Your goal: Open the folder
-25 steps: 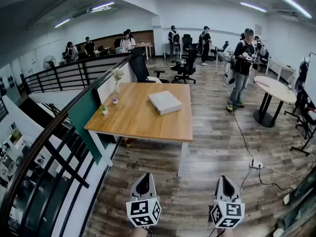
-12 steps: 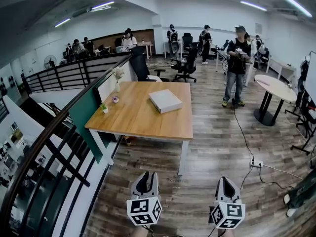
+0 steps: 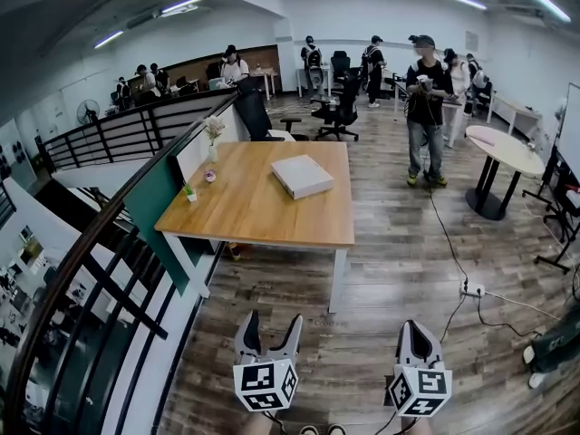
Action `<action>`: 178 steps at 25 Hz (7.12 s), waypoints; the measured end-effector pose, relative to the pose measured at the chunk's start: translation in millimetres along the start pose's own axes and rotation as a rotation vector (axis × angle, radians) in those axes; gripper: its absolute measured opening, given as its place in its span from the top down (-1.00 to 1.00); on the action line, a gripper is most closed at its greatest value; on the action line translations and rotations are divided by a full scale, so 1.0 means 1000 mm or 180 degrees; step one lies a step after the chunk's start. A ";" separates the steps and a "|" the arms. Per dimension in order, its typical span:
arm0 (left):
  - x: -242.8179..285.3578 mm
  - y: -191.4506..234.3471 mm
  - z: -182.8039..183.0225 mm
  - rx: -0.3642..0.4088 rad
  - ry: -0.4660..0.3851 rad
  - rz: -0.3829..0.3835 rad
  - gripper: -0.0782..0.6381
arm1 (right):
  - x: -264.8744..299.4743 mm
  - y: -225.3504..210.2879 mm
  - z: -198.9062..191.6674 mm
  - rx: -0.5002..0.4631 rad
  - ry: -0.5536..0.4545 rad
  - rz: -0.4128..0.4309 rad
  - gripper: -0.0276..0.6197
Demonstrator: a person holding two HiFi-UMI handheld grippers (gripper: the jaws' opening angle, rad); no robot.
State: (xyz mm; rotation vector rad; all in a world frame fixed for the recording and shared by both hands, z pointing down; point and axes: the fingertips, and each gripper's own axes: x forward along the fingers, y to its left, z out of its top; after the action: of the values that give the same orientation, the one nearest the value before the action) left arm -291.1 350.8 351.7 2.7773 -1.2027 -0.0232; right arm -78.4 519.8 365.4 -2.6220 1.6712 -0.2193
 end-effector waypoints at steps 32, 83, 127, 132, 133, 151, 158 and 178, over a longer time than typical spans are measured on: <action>0.103 0.061 -0.038 -0.0020 0.0318 -0.0064 -0.47 | 0.110 0.002 -0.017 0.0132 0.0096 -0.0145 0.91; 0.633 0.158 -0.010 -0.0016 0.0314 -0.0111 -0.46 | 0.624 -0.082 0.059 0.0141 0.0138 -0.0136 0.91; 0.875 0.109 -0.209 0.2212 0.2717 -0.1849 -0.38 | 0.847 -0.155 -0.049 0.0536 0.1163 0.0071 0.91; 0.879 0.112 -0.225 0.2382 0.2951 -0.1949 -0.29 | 0.849 -0.159 -0.059 0.0575 0.1217 0.0057 0.91; 0.880 0.113 -0.226 0.2412 0.2964 -0.1945 -0.25 | 0.850 -0.159 -0.061 0.0585 0.1227 0.0055 0.91; 0.881 0.110 -0.218 0.1924 0.3139 -0.2222 -0.16 | 0.865 -0.164 -0.065 0.0639 0.1262 0.0132 0.91; 0.878 0.108 -0.202 0.1694 0.2943 -0.2150 -0.01 | 0.865 -0.159 -0.066 0.0638 0.1275 0.0195 0.91; 0.842 0.148 -0.103 0.1567 0.1401 -0.0567 0.63 | 0.868 -0.122 -0.052 0.0498 0.1291 0.0613 0.91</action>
State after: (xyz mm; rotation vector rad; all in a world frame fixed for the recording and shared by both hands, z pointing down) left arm 184.8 -352.4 497.4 3.0294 -0.9392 0.9327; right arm 384.7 -209.6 520.0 -2.3966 1.9086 -0.8861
